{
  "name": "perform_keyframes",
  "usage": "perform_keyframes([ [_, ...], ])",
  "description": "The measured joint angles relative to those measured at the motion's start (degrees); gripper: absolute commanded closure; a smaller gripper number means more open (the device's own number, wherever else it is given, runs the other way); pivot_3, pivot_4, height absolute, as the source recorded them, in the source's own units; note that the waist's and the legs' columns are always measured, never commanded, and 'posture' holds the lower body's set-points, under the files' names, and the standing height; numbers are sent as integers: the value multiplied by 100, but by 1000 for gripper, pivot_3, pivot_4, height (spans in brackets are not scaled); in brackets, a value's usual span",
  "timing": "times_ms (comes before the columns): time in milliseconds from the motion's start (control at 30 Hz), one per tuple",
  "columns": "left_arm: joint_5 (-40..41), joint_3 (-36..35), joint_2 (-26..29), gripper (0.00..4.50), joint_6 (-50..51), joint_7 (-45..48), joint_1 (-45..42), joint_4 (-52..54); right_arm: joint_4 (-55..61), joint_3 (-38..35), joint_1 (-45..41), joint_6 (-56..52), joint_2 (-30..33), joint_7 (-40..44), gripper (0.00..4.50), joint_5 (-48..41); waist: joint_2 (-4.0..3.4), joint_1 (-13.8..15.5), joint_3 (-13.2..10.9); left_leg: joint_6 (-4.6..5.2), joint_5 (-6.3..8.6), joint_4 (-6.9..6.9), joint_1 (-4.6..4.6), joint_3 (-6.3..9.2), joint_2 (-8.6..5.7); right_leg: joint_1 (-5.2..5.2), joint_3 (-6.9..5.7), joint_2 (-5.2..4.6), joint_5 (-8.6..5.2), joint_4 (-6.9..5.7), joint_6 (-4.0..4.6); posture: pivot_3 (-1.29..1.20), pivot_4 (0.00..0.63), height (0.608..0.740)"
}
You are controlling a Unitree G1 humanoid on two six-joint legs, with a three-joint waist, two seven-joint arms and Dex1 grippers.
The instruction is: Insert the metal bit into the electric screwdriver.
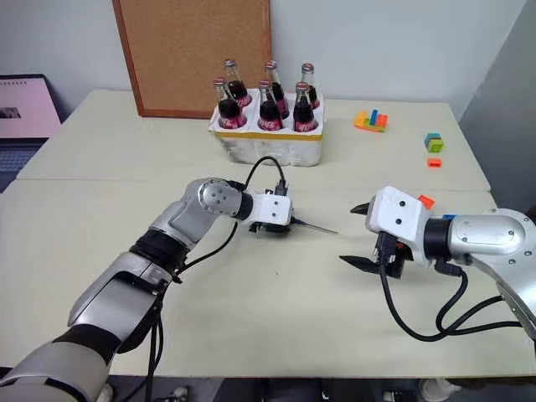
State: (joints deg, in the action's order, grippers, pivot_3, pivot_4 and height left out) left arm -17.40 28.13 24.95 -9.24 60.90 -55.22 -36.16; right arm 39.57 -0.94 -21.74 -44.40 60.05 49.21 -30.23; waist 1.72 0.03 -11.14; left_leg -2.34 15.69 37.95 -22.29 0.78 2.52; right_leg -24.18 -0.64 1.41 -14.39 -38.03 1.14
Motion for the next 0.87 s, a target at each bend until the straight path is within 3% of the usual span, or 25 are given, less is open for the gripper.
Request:
perform_keyframes([
  [167, 213, -232, -43, 433, 194, 185, 105, 102, -18, -47, 0, -25, -23, -63, 87, -17, 0, -7, 0, 0, 0, 0, 8, -1, 0, 2, 3, 0, 0, -6, 0, 0, 150, 740],
  [300, 926, -751, -39, 433, 1164, 429, 426, 668, -56, -268, 13, -93, -60, -136, 87, -41, 2, -14, -1, -1, -1, 2, -1, 1, 5, -6, 1, 0, 0, -12, 0, 0, 150, 740],
  [433, 1695, -1687, 565, 433, 2424, 514, 608, 1741, -38, -740, 275, -154, -157, -254, 87, -101, 3, -49, -2, -2, -1, -3, 9, 6, 14, -8, 2, -1, 0, -22, 1, 0, 150, 740],
  [500, 2231, -2355, 1234, 433, 3244, 660, 1095, 2673, -17, -1193, 692, -145, -310, -366, 87, -144, 3, -79, -2, -4, -2, -3, 29, -2, 14, -7, 13, -10, -4, -52, 4, 0, 150, 740],
  [700, 3019, -3480, 2411, 433, 4470, 748, 2641, 4009, 13, -2050, 1751, 209, -396, -116, 87, -90, 3, -69, -2, -4, -1, -1, 50, 1, 8, -2, 3, -23, -15, -80, -3, 0, 150, 740],
  [867, 3461, -4227, 2791, 433, 4925, 704, 3644, 4626, 2, -2470, 2059, 301, -345, 216, 87, -226, 3, -66, -2, -4, -1, 1, 69, 0, 7, 9, 2, -35, -13, -90, -4, 0, 150, 740],
])
